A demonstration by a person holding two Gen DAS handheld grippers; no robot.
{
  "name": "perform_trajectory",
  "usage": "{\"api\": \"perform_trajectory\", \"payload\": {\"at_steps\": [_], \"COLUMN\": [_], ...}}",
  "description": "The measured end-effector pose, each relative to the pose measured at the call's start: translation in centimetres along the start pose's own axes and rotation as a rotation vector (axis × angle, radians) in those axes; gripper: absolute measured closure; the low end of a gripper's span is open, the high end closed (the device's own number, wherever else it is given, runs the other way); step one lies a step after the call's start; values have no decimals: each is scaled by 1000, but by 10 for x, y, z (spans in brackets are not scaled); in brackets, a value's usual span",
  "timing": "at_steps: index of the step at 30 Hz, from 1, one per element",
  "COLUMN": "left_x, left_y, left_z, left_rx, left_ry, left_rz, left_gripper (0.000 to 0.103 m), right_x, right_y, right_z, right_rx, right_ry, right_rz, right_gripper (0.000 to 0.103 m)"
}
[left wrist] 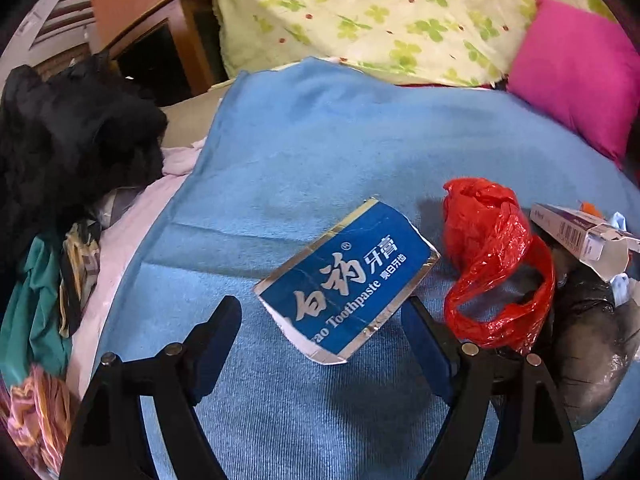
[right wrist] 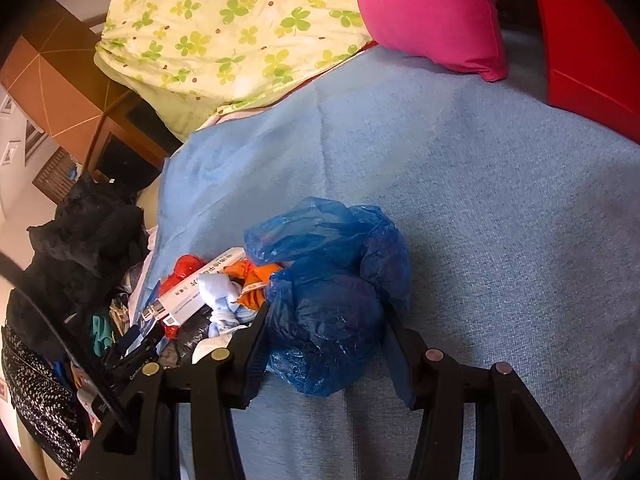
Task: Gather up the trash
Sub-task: 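Close the left tool on the blue-and-white toothpaste box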
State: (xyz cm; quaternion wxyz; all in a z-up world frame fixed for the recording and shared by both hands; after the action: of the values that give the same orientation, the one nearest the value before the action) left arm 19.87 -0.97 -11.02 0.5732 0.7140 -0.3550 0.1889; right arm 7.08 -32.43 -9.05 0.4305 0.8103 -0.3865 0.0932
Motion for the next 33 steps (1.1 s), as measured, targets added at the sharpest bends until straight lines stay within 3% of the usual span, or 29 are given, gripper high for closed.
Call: {"api": "perform_trajectory", "payload": {"at_steps": [5,9,19,25,28,33], "left_x": [6,6,4,1,2,4], "left_y": [6,6,3,-7,-10,-6], "left_z": [7,11,-5,4,9,28], "left_rx": [-161,-232,-157,-167,-208,-304], "left_ry": [35,56,70,37,58,45], "left_rz": [-11,-35,-27,-41,-55,-78], "left_gripper": [21,24,28,28,28,66], "right_x": [4,5,4,3,3,3], "right_y": [-1,-3,1,0,-2,-4], "right_z": [5,7,8,7,7,6], "right_rx": [-18,-18,-22,-21,-24,-28], "right_ry": [6,-4,-2,1,0,5], "right_rz": [7,7,11,7,7,8], "right_gripper": [49,49,49,49,49,49]}}
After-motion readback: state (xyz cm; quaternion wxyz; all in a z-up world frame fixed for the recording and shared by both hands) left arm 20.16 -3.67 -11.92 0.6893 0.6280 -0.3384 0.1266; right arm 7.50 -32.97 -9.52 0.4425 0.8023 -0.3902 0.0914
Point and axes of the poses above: each gripper's, at about its wrist camera, not at the fingertips, and y roughly against the way its jaws point, z to its right, x to its top, the point moved 7 cm from there along -y, roughly the way its jaws point, and after that the axes turned 8 degrees about x, right-handed, at the moved point
